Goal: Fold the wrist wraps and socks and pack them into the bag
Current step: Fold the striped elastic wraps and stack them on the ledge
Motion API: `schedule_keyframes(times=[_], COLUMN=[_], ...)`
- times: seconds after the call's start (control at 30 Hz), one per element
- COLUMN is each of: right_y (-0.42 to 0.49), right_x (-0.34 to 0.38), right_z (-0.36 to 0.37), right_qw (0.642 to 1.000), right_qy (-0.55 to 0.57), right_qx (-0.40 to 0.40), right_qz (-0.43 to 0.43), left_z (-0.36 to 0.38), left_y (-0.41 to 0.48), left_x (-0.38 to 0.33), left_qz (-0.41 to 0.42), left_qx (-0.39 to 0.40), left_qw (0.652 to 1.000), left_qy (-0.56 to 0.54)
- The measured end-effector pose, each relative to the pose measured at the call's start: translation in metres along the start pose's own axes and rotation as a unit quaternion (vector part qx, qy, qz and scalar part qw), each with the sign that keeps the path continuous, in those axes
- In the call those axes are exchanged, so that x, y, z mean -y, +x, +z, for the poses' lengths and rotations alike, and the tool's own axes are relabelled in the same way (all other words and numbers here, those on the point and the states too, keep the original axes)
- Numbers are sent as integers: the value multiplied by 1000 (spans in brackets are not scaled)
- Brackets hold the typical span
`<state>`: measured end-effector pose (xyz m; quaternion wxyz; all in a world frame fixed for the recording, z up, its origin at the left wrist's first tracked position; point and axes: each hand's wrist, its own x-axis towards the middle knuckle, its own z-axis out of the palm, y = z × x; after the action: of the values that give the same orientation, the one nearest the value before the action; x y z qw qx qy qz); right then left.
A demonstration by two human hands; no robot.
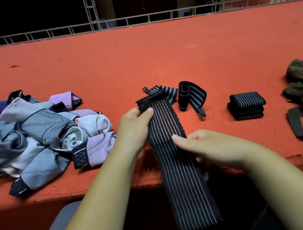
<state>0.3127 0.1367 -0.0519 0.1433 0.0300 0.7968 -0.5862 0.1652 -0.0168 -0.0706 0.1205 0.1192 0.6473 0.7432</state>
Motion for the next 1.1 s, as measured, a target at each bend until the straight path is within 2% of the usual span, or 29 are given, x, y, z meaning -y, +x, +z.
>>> schedule_keyframes(times=[0.13,0.37,0.63,0.87,1.1], right_y=[25,41,47,51,52], right_x=[-19,-27,-28,-30,-32], right_z=[-1,-3,0,-4,-8], right_qw=[994,984,983,971,953], right_qy=[82,135,121,192,269], right_qx=[-70,-107,-137,-139,-138], right_qz=[-20,-39,-26,-15,-18], left_z=[0,-9,-13,-16,-30], left_y=[2,7,9,-3,-4], left_x=[7,10,12,5,5], left_qz=[5,54,83,98,120], left_qx=[2,-11,42,101,141], left_qw=[1000,985,989,986,969], left_qy=[29,165,111,88,162])
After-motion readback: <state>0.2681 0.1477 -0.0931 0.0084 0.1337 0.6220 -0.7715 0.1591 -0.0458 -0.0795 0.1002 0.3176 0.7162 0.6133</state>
